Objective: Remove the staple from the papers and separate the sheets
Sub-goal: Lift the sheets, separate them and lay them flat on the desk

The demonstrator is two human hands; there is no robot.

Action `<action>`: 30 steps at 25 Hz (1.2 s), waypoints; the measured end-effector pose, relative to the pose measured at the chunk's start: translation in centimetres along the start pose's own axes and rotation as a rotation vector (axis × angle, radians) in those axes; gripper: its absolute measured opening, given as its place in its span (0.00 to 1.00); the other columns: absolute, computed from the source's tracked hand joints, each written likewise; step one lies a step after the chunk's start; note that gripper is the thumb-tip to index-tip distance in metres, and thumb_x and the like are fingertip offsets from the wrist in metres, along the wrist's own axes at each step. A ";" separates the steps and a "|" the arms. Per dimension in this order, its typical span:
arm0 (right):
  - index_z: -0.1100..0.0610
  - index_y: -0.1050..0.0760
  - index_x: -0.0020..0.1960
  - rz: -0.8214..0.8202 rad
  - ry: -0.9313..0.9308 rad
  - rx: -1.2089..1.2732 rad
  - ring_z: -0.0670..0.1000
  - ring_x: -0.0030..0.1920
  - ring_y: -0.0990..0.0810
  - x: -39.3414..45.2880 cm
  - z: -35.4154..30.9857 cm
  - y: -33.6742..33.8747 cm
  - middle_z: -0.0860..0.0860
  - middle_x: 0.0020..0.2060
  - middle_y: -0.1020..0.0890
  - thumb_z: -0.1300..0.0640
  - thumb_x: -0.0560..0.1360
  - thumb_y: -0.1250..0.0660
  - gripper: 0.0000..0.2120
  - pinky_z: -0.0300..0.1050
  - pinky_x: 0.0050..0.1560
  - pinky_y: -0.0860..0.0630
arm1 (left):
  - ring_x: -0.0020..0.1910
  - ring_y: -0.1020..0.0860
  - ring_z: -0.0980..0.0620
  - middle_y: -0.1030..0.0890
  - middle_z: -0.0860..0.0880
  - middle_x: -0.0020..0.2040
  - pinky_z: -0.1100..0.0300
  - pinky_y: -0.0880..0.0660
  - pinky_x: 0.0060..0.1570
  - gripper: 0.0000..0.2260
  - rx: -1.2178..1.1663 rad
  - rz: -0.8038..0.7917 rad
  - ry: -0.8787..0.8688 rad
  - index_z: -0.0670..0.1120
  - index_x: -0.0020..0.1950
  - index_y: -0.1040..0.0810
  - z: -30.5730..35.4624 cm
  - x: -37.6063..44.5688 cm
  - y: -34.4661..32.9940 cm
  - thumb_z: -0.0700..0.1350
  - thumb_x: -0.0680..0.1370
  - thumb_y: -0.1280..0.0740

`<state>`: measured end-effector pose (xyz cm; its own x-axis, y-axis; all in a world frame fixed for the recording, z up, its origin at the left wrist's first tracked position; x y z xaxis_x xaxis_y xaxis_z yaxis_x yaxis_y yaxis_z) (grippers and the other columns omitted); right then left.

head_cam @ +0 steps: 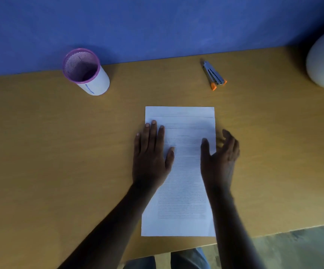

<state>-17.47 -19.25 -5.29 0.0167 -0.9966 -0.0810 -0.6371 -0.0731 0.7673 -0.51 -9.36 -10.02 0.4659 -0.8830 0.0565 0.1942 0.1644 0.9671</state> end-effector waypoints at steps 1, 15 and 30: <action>0.62 0.34 0.76 -0.026 -0.032 -0.050 0.62 0.69 0.30 -1.3 0.5 0.2 0.60 0.69 0.27 0.52 0.79 0.28 0.31 0.61 0.68 0.27 | 0.85 0.47 0.44 0.44 0.43 0.85 0.42 0.46 0.81 0.30 0.001 0.004 0.004 0.44 0.84 0.42 0.0 0.0 0.1 0.59 0.86 0.47; 0.61 0.26 0.68 -0.197 -0.209 -0.129 0.59 0.66 0.25 -1.3 0.4 1.3 0.56 0.59 0.18 0.45 0.76 0.26 0.28 0.54 0.72 0.32 | 0.85 0.47 0.43 0.44 0.42 0.85 0.43 0.48 0.82 0.30 0.006 0.006 0.002 0.44 0.83 0.42 0.2 0.1 -0.2 0.58 0.86 0.44; 0.50 0.25 0.63 -0.210 -0.236 0.125 0.50 0.50 0.17 -1.5 2.3 0.9 0.46 0.54 0.16 0.45 0.74 0.25 0.22 0.37 0.39 0.27 | 0.84 0.46 0.43 0.43 0.41 0.84 0.41 0.45 0.81 0.30 -0.044 0.032 -0.022 0.43 0.83 0.41 0.1 0.0 0.0 0.57 0.86 0.45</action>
<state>-19.86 -17.69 -5.93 -0.0117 -0.9229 -0.3849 -0.7287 -0.2557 0.6353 -0.65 -9.41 -10.01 0.4532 -0.8865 0.0936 0.2170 0.2115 0.9530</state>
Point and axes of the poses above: each hand's wrist, its own x-axis towards the middle knuckle, its own y-axis out of the back of the hand, z = x × y, the point moved 6 cm from there along x, towards the middle knuckle
